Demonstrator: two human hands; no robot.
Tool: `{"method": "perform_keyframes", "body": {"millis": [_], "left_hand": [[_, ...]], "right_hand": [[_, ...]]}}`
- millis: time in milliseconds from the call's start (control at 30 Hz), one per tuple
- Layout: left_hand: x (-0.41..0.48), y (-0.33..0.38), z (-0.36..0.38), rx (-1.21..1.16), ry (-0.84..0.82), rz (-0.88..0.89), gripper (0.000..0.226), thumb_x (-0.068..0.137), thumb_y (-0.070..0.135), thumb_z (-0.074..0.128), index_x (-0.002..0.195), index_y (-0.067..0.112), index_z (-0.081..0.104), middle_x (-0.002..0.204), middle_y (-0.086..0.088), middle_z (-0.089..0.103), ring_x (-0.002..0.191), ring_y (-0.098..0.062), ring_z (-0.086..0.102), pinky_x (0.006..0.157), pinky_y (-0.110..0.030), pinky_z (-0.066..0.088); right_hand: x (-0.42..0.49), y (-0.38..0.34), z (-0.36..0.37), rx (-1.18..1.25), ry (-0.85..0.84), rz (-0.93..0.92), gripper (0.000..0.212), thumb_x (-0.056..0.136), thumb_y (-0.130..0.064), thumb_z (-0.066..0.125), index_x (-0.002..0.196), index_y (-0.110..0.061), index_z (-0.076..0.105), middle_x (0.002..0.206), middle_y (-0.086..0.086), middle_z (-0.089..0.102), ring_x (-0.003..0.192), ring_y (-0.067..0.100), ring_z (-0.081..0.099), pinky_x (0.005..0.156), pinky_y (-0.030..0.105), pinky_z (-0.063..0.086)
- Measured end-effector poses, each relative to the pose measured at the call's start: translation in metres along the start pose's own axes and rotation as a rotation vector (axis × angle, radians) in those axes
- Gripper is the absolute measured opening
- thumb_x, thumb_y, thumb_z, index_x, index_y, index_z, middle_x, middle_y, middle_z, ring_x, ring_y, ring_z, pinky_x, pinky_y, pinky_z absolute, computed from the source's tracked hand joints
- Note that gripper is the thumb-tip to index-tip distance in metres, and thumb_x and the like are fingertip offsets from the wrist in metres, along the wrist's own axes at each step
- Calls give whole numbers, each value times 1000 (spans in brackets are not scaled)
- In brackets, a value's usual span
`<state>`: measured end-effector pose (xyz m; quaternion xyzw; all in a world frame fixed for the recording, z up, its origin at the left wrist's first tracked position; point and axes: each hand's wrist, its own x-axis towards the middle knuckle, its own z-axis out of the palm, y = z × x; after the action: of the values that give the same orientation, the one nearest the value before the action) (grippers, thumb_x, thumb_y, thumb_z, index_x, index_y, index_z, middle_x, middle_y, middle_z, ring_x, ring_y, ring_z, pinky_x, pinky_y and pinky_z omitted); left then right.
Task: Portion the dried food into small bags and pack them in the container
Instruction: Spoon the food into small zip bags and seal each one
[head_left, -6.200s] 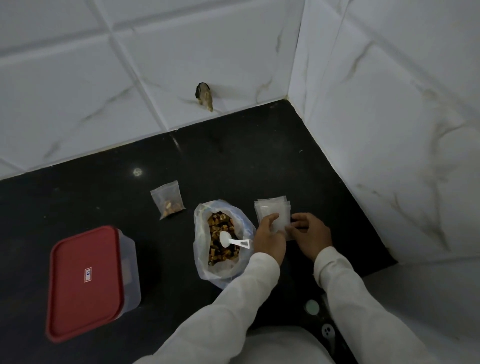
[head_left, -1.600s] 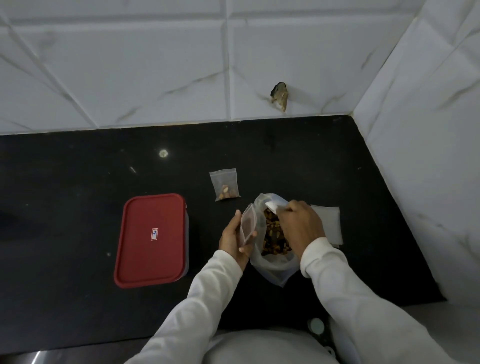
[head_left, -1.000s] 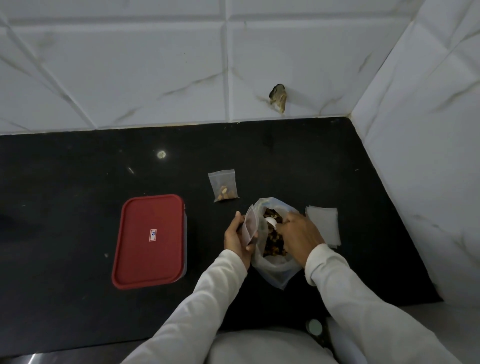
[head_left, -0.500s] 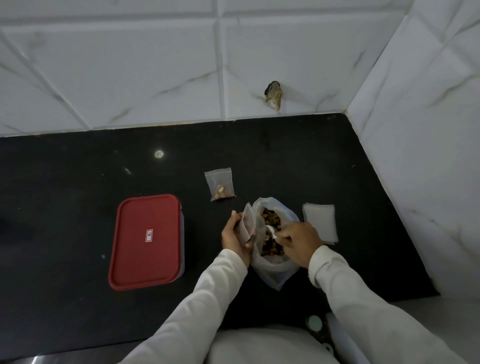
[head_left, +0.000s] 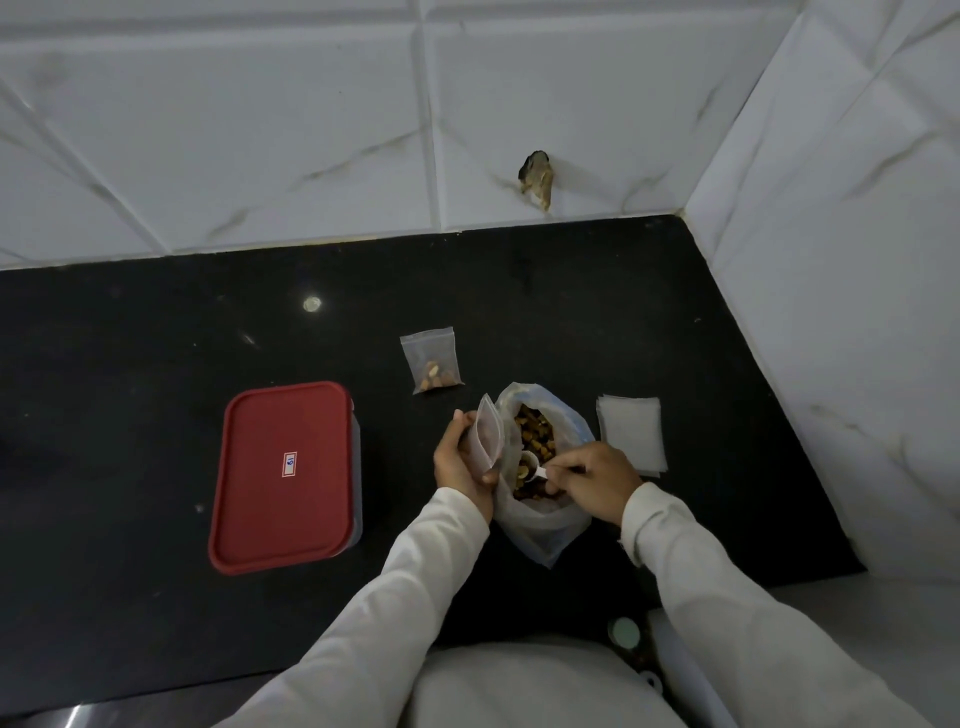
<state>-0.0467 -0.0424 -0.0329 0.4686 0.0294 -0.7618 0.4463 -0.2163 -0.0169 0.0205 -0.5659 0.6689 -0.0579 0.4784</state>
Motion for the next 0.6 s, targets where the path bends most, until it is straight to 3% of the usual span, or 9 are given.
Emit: {"method": "perform_keyframes", "body": {"millis": [200, 400, 500, 600], "left_hand": [[-6, 8, 1, 105, -25, 64, 30, 93, 45, 56, 97, 18, 67, 95, -3, 65, 74, -14, 59, 49, -21, 43], [-8, 9, -2, 100, -93, 108, 30, 95, 44, 55, 95, 16, 66, 89, -5, 62, 57, -12, 54, 35, -20, 32], [-9, 10, -3, 87, -84, 100, 29, 94, 43, 58, 94, 16, 68, 86, -3, 61, 58, -12, 54, 35, -20, 31], [-10, 10, -3, 80, -71, 82, 29, 93, 43, 59, 96, 16, 69, 88, -4, 61, 61, -13, 56, 35, -19, 33]], "right_hand": [[-11, 8, -8, 107, 2, 53, 21, 96, -19, 55, 94, -21, 75, 87, -12, 71, 91, -1, 58, 79, 15, 37], [-20, 17, -8, 270, 62, 86, 21, 96, -15, 55, 96, -20, 75, 88, -5, 72, 90, 6, 63, 75, 15, 41], [-24, 22, -10, 309, 104, 57, 20, 95, -15, 57, 98, -25, 74, 86, -6, 72, 88, 9, 65, 83, 24, 49], [-28, 21, -13, 333, 201, 23, 20, 94, -15, 59, 100, -27, 73, 84, -8, 73, 84, 6, 67, 80, 22, 53]]}}
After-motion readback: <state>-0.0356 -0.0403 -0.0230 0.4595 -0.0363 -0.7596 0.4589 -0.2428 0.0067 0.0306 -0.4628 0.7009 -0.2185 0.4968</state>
